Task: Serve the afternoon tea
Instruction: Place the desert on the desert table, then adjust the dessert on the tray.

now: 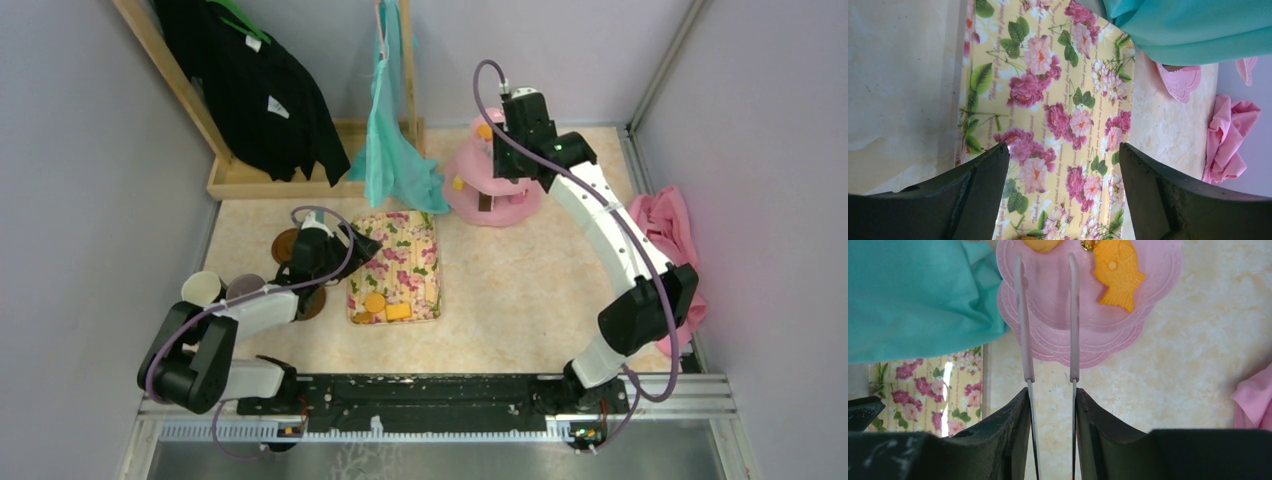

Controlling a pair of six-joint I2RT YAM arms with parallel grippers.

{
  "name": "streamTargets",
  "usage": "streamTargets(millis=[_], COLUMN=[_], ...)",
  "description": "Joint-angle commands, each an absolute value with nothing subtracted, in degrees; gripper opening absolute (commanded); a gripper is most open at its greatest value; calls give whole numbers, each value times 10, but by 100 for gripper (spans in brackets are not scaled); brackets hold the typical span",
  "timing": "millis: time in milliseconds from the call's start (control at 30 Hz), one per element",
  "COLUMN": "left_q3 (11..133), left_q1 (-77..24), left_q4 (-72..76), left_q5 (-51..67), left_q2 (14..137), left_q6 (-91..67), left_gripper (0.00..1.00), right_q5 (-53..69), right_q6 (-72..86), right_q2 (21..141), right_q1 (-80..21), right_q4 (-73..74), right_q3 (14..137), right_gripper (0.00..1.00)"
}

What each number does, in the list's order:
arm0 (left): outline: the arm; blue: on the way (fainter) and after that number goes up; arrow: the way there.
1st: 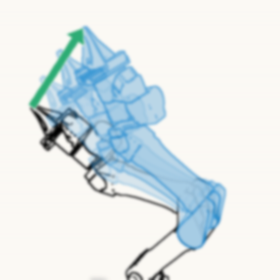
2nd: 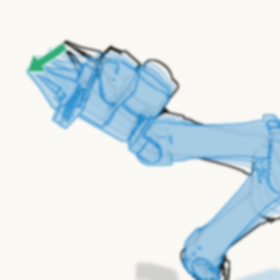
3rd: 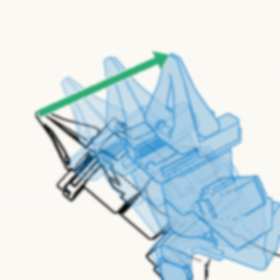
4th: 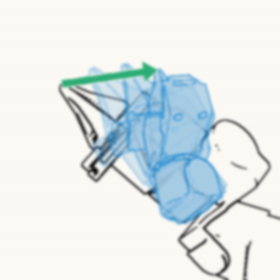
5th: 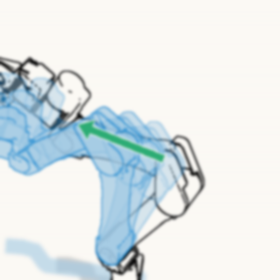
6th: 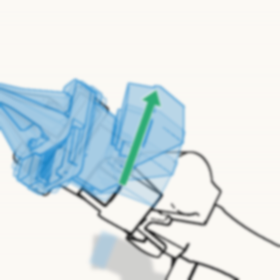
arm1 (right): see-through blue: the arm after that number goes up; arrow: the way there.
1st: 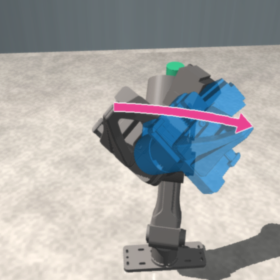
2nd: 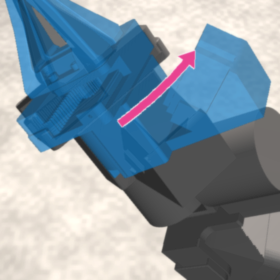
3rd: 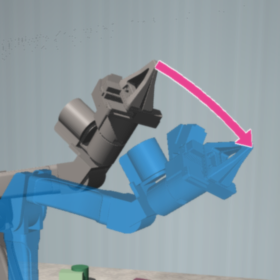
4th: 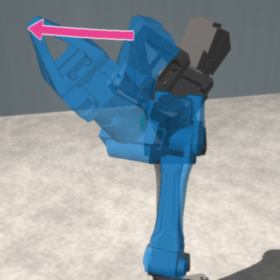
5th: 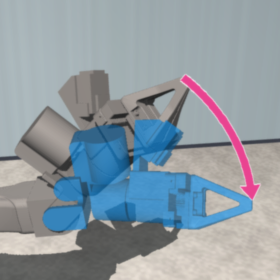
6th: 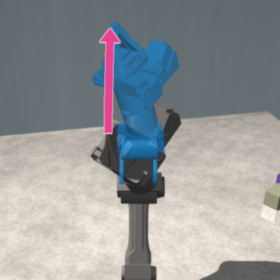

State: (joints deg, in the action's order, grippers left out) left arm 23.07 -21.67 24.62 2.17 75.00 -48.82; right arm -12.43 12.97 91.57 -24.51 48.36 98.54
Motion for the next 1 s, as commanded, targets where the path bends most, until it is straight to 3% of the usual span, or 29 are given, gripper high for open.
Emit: streamTargets(millis=[0,533,967], left_q3=[250,238,193], left_q1=[-220,-217,-202], left_q4=[237,136,110], left_q5=[9,-69,-80], left_q2=[743,640,599], left_q6=[-480,-472,-509], left_gripper=[86,87,87], right_q5=[-120,-175,-150], right_q6=[120,139,187], right_q2=[867,729,718], right_q1=[-249,-479,-702], right_q4=[446,389,268], right_q3=[977,789,637], right_gripper=[35,34,23])
